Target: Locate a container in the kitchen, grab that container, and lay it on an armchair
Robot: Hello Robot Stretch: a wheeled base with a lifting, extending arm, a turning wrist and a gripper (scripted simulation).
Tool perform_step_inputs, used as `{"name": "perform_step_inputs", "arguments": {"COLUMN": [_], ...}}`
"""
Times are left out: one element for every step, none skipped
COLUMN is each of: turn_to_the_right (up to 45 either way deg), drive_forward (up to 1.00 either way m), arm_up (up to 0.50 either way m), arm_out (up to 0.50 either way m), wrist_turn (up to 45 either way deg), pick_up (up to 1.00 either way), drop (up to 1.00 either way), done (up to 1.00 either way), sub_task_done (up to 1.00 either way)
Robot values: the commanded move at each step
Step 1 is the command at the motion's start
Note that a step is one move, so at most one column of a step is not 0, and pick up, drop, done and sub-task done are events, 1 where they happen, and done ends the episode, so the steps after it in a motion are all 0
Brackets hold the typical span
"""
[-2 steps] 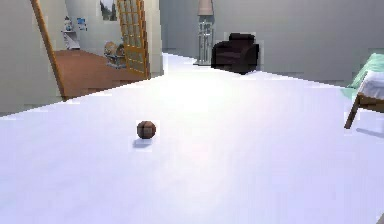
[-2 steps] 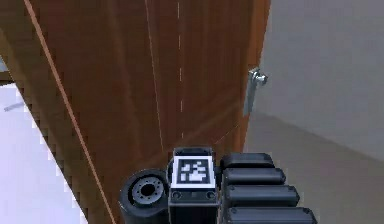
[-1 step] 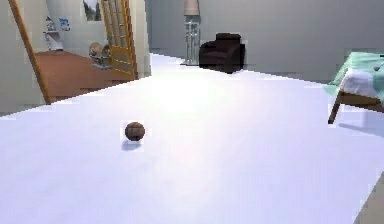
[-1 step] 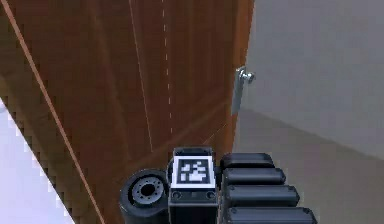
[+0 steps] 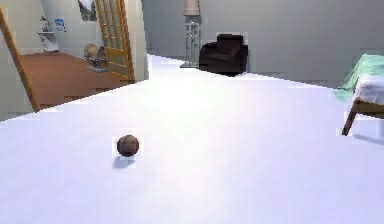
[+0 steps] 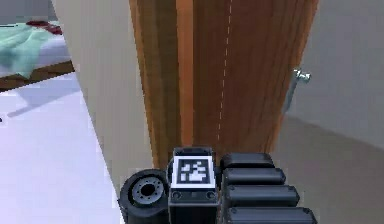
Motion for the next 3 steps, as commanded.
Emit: {"name": "perform_step_inputs", "arguments": {"turn_to_the_right": [3.0, 0.0, 0.0], "drive_forward": [0.0, 1.0, 1.0], "arm_up": [0.0, 0.0, 0.0], "arm_out": [0.0, 0.0, 0.0], "wrist_turn": [0.0, 0.0, 0.0], "pick_up": [0.0, 0.0, 0.0], "drop": [0.0, 0.0, 0.0], "done": [0.0, 0.0, 0.0], "sub_task_done": [0.0, 0.0, 0.0]}}
